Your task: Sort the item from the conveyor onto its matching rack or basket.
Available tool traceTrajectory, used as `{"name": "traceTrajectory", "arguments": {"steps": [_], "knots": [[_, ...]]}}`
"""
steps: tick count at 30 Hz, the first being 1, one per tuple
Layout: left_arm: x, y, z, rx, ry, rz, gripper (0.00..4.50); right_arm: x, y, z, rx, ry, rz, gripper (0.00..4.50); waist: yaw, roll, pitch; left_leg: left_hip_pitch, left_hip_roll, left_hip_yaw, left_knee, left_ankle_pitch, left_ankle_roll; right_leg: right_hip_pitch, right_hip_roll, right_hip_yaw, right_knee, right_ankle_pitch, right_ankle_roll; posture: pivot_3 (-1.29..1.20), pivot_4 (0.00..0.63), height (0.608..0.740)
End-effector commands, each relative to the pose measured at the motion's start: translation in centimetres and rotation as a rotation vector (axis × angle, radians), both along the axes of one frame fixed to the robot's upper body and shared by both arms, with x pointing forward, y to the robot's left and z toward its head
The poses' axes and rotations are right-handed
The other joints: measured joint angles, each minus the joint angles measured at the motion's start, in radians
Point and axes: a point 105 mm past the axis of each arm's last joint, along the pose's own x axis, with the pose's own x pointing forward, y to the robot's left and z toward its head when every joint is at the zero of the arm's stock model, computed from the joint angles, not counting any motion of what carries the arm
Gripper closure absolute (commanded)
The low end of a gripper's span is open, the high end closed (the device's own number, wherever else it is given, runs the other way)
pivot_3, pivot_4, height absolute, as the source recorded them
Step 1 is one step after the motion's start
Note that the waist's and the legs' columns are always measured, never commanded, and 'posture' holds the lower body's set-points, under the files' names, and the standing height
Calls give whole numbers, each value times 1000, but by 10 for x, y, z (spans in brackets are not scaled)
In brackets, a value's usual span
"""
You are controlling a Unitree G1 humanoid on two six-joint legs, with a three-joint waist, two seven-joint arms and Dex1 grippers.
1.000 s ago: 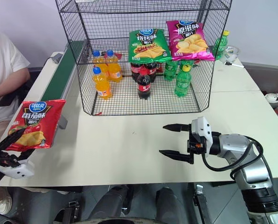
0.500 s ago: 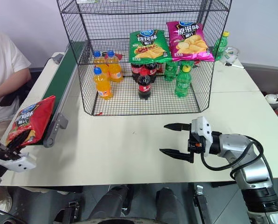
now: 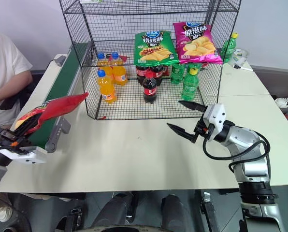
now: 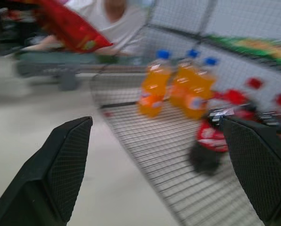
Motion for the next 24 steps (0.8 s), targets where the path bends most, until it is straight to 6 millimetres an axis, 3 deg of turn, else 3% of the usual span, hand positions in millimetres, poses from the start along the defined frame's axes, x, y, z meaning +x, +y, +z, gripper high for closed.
{"name": "traceTrajectory", "arguments": {"steps": [1, 7, 10, 12, 18, 24], "knots": [[9, -27, 41, 33, -123, -73, 4472, 6, -11, 28, 58, -174, -133, 0, 1, 0, 0, 0, 0, 0, 0, 0, 0, 0, 0, 0, 0, 0, 0, 0, 150, 740], [27, -61, 78, 53, -228, -156, 4472, 9, -14, 41, 126, -269, -254, 0, 0, 1, 0, 2, 0, 0, 0, 1, -1, 3, 1, 0, 2, 0, 0, 0, 150, 740], [40, -75, 92, 53, -279, -184, 4472, 8, -9, 38, 132, -262, -262, 0, 0, 1, 0, 2, 0, 0, 0, 2, -1, 4, 3, 0, 3, 0, 0, 0, 150, 740], [47, -78, 95, 51, -291, -184, 4472, 8, -7, 36, 136, -257, -265, 0, -5, 1, 0, 2, 0, 0, 0, 2, -1, 4, 3, 1, 4, 0, 0, 0, 150, 740], [101, -90, 109, 65, -376, -170, 4472, 9, 3, 37, 143, -244, -245, 0, 0, 0, 0, 4, 0, -1, 0, 4, -4, 4, 5, 0, 7, 0, 0, 0, 150, 740], [143, -93, 96, 36, -375, -128, 4472, 10, 0, 37, 137, -237, -255, 0, -5, 0, 0, 3, -1, -1, 0, 4, -4, 3, 4, 1, 9, 0, 1, 0, 150, 740]]}}
